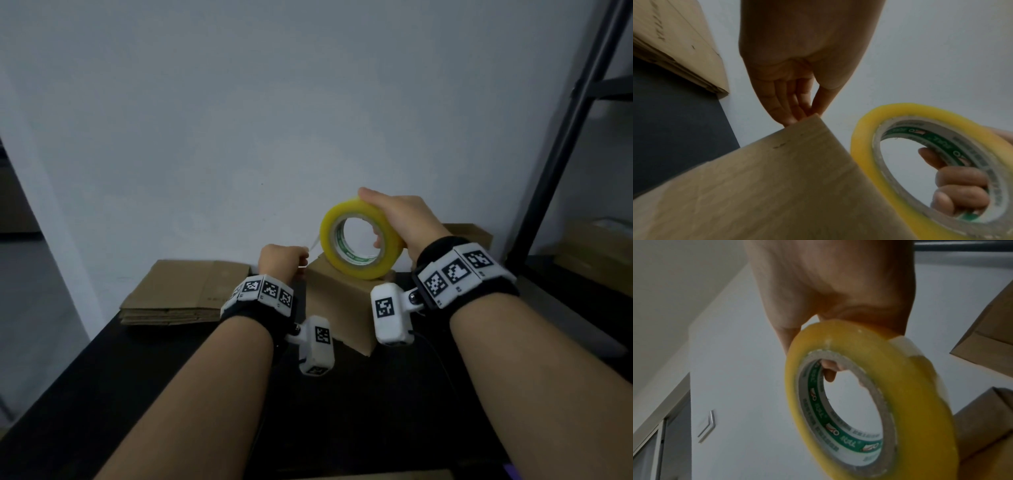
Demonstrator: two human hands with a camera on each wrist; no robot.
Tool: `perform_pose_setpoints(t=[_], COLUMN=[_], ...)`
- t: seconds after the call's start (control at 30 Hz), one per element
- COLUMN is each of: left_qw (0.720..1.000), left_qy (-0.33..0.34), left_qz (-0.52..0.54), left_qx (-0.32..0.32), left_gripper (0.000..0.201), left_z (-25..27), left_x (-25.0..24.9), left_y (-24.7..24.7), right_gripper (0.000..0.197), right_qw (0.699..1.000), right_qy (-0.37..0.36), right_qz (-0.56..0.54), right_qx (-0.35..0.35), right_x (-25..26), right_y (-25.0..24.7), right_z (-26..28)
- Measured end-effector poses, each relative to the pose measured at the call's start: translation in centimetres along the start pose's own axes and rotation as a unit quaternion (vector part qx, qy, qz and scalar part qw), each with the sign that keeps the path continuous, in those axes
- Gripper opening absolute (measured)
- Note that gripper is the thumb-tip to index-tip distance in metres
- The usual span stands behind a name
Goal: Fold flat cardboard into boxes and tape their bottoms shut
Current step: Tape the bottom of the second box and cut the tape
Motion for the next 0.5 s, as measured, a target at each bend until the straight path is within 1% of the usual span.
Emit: perform_pose_setpoints(t=[0.2,0.33,0.5], left_qw=[1.000,0.998,0.993], left_qy=[-0.017,-0.052,-0.094], left_qz=[-0.010,-0.038,-0.046], left_qx=[0.010,0.027,0.052], left_gripper=[0.008,0.012,0.013], left_z=[-0.3,-0.7,-1.0], left_x=[0.4,0.7,0.7], left_y=[0.4,0.5,0.6], right_gripper=[0.041,0.039,0.040], right_qw=[1.000,1.000,1.000], right_qy=[-0.016,-0.021,-0.018], right_qz=[-0.006,-0.005,-0.009], right_qx=[-0.014,-0.016,-0.016], right_x=[-0.3,-0.3,-0.5], right_y=[0.9,1.3,1.3], right_z=[-0.8,-1.1,-1.2])
Point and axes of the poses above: each hand's wrist, its own z-axis away from the middle knuckle, its own y-axis out of the palm, x = y × z, the point moved 1 cm from there along -z, towards the middle knuckle, and after that the axes turned 5 degrees about -z, right-handed, at the moved point
